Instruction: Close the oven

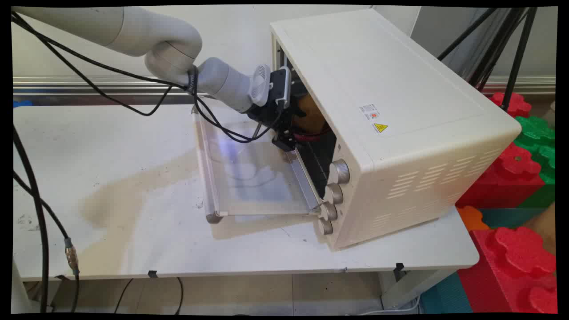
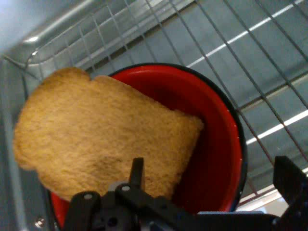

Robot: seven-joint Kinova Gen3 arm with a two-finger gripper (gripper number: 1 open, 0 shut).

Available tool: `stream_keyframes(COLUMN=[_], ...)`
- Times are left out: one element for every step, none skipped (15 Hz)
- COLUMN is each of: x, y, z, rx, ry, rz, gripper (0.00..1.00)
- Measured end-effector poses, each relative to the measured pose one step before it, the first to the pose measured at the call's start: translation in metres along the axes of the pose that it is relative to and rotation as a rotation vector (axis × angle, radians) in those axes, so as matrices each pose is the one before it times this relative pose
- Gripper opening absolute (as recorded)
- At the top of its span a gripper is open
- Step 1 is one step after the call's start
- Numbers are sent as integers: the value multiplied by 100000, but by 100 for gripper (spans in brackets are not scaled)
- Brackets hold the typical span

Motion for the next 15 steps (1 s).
stream_keyframes(x=[-21,-80,-103,-140,-177,-137,-197,-214,-183,-130,-130,-106,-30,-17,8], y=[-44,-47,-32,-7,7,15,47,46,36,14,-4,6,-29,-22,-25], z=[-240,-370,-426,-436,-590,-563,-690,-830,-698,-839,-965,-935,-1045,-616,-967], rx=[437,516,406,394,403,287,321,354,366,294,454,415,366,216,313], ry=[397,463,554,462,659,645,678,857,589,854,825,704,921,519,811], rz=[-869,-1410,-1656,-1494,-1857,-1607,-1725,-2058,-1538,-1879,-1921,-1651,-1920,-1169,-1814], gripper=[100,100,100,100,100,100,100,100,100,100,100,100,100,100,100])
